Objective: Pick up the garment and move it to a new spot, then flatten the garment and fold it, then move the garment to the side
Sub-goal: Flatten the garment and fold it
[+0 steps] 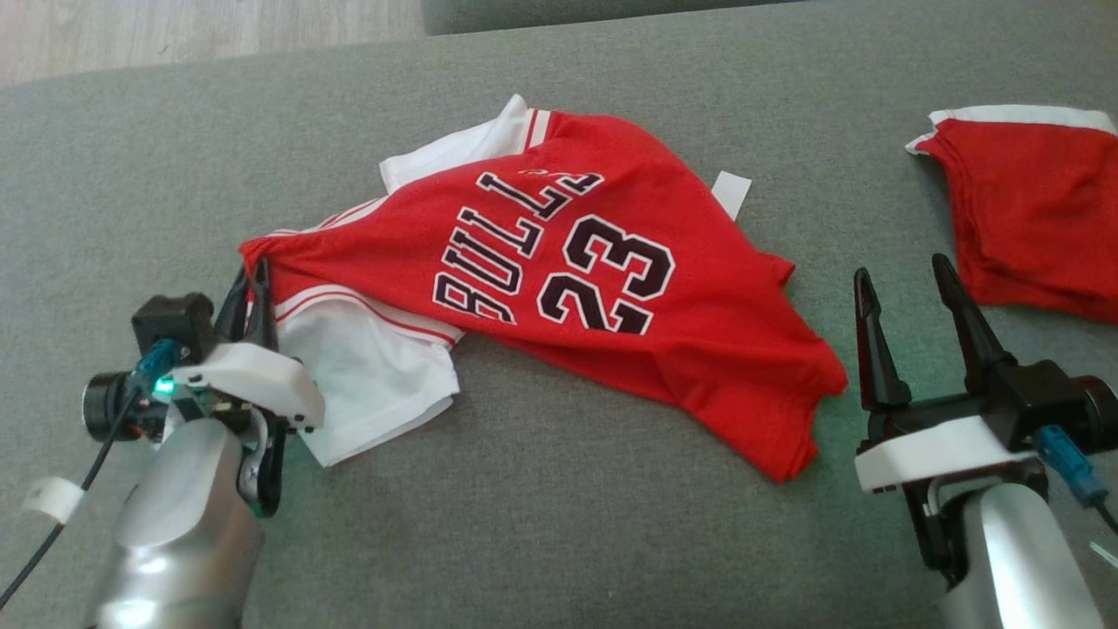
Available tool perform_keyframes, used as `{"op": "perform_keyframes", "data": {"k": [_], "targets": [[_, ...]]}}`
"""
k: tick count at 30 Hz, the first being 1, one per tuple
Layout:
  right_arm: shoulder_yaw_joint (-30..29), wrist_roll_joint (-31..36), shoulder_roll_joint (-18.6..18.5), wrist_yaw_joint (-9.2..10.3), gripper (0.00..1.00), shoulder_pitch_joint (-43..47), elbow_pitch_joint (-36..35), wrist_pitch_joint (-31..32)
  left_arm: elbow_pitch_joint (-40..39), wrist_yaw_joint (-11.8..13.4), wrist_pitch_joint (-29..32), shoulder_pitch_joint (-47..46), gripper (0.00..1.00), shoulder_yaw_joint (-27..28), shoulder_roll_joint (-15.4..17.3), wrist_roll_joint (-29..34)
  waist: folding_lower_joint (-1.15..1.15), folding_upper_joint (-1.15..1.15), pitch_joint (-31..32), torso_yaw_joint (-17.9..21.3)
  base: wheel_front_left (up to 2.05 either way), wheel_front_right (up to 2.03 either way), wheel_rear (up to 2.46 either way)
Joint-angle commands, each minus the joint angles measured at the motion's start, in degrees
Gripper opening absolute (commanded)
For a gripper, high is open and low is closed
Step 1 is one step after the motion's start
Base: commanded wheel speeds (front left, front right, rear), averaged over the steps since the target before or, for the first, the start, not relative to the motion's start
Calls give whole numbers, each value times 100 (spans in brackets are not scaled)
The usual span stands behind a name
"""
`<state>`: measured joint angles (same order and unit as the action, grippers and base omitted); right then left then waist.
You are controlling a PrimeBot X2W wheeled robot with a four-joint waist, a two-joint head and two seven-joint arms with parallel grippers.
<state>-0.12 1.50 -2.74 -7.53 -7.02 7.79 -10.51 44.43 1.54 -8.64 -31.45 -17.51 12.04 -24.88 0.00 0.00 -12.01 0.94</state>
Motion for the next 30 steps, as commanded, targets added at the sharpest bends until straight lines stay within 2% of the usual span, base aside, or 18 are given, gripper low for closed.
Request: {"op": "perform_keyframes", "data": {"k": [1,8,14,23,30], "targets": [[165,-32,-14,4,100,-231,-186,13,-72,33,-54,-269,100,180,252,56,0,0,8,-20,0,0,0],[222,-76,-14,4,100,-194,-115,-4,-202,100,-361,-173,100,241,255,14,0,0,118,-140,0,0,0],[198,-129,-14,4,100,-107,-14,-3,-1018,28,-573,348,100,272,120,-57,0,0,353,-304,0,0,0],[226,-249,-14,4,100,72,179,-62,-2284,139,-629,1412,100,145,-125,81,0,0,645,-567,0,0,0],[203,-256,-14,4,100,75,274,-40,-2743,186,-633,1918,100,35,-276,117,0,0,657,-712,0,0,0]]}}
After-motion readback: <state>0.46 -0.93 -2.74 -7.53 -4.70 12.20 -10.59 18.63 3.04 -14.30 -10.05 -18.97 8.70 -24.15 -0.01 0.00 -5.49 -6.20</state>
